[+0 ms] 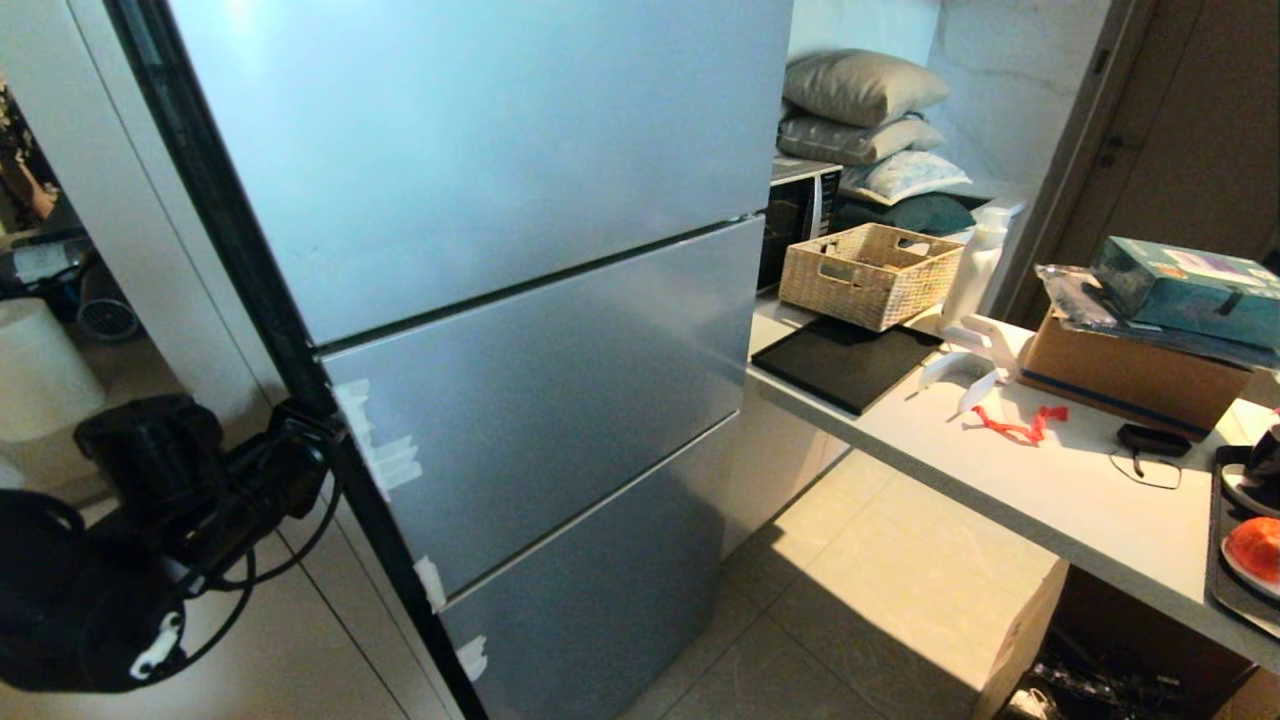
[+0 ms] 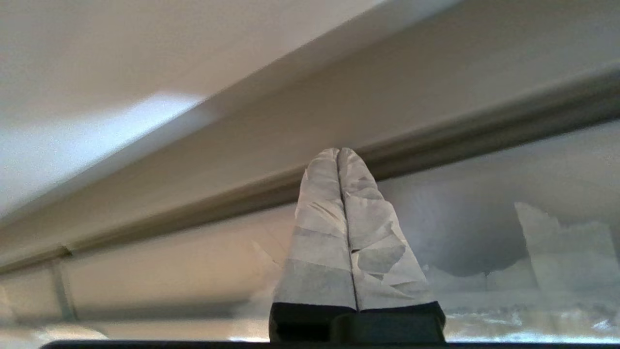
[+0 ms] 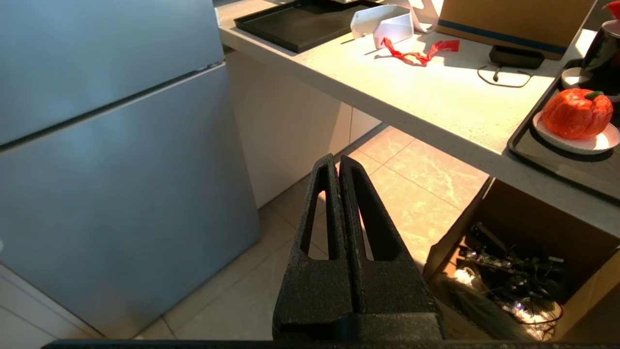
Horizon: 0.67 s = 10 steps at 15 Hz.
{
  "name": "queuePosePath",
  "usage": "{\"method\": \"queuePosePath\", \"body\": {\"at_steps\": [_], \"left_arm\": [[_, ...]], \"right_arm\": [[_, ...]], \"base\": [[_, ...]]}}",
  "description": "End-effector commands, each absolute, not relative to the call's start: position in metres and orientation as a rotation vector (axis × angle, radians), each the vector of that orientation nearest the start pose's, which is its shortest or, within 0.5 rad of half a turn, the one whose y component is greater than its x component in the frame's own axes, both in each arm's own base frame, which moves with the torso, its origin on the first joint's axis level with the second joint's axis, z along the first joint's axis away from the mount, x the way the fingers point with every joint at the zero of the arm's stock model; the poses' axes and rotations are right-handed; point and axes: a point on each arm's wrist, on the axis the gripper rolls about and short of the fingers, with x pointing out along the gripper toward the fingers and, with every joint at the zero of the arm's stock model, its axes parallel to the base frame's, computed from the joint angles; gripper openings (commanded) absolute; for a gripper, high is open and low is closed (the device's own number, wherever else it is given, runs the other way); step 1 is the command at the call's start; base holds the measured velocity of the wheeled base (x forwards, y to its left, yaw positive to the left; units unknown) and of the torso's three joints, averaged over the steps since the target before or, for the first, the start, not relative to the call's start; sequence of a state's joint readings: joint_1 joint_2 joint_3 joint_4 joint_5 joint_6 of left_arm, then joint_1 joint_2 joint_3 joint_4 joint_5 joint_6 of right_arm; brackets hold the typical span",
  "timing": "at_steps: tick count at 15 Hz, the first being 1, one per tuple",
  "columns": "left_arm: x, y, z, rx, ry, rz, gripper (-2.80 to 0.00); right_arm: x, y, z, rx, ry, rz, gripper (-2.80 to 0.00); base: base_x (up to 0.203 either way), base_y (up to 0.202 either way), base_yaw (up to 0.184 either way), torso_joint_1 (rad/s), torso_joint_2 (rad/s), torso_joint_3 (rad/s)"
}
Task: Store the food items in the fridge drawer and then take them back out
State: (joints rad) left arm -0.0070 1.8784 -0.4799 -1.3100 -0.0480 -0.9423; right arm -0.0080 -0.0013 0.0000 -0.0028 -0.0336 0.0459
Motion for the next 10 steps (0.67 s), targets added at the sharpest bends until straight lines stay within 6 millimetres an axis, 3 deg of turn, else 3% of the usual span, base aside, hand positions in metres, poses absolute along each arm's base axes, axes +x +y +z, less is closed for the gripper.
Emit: {"method": "queuePosePath", "body": {"at_steps": [1, 6, 10], "left_arm": [[0.287, -0.008, 0.129, -0.946, 0.081, -0.049, -2.80], [0.276, -0.009, 0.129, -0.942, 0.093, -0.045, -2.80], [0.259, -0.023, 0.134, -0.937, 0.110, -0.098, -2.80]], "right_arm": [[-0.023, -0.001, 0.076, 0.046, -0.004, -0.040, -2.80], [-0.023, -0.001, 0.076, 0.046, -0.004, -0.041, -2.80], [-0.023, -0.001, 0.076, 0.046, -0.004, -0.041, -2.80]], "base": [[0.000, 0.000, 0.000, 0.000, 0.00, 0.000], [0.000, 0.000, 0.000, 0.000, 0.00, 0.000], [0.000, 0.000, 0.000, 0.000, 0.00, 0.000]]}}
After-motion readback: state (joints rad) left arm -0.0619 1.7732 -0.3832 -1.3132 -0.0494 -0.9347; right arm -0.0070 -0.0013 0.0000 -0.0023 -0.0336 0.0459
